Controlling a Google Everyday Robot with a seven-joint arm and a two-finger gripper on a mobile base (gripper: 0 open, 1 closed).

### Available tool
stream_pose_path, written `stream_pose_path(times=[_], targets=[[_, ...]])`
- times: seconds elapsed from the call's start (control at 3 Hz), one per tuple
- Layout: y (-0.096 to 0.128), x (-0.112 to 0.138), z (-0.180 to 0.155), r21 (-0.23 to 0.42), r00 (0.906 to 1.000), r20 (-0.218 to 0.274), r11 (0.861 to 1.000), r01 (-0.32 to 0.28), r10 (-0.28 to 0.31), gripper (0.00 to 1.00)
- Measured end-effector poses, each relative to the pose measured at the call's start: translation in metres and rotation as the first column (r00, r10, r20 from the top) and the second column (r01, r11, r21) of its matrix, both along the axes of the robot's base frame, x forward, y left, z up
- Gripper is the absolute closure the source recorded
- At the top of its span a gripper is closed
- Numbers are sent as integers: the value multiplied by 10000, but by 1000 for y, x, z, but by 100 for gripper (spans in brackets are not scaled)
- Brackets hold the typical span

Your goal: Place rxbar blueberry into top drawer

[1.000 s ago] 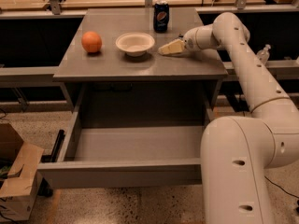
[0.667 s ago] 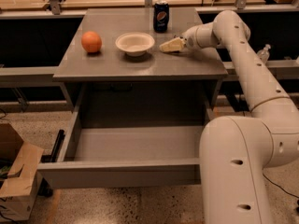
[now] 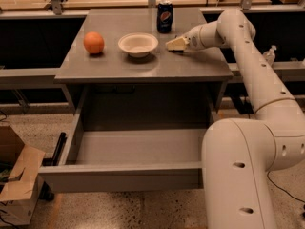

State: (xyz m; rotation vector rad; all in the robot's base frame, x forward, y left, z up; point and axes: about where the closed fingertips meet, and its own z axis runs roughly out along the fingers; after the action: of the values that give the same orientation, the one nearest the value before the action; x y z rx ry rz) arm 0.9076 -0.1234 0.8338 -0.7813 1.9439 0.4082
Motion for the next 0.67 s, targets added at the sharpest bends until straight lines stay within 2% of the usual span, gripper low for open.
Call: stream_pose_path(times=[0.33, 0.67], targets=[[0, 0, 0, 0, 10000, 0, 10000, 0, 0, 100], [-9, -25, 28, -548, 9997, 38, 9982, -238, 241, 100]])
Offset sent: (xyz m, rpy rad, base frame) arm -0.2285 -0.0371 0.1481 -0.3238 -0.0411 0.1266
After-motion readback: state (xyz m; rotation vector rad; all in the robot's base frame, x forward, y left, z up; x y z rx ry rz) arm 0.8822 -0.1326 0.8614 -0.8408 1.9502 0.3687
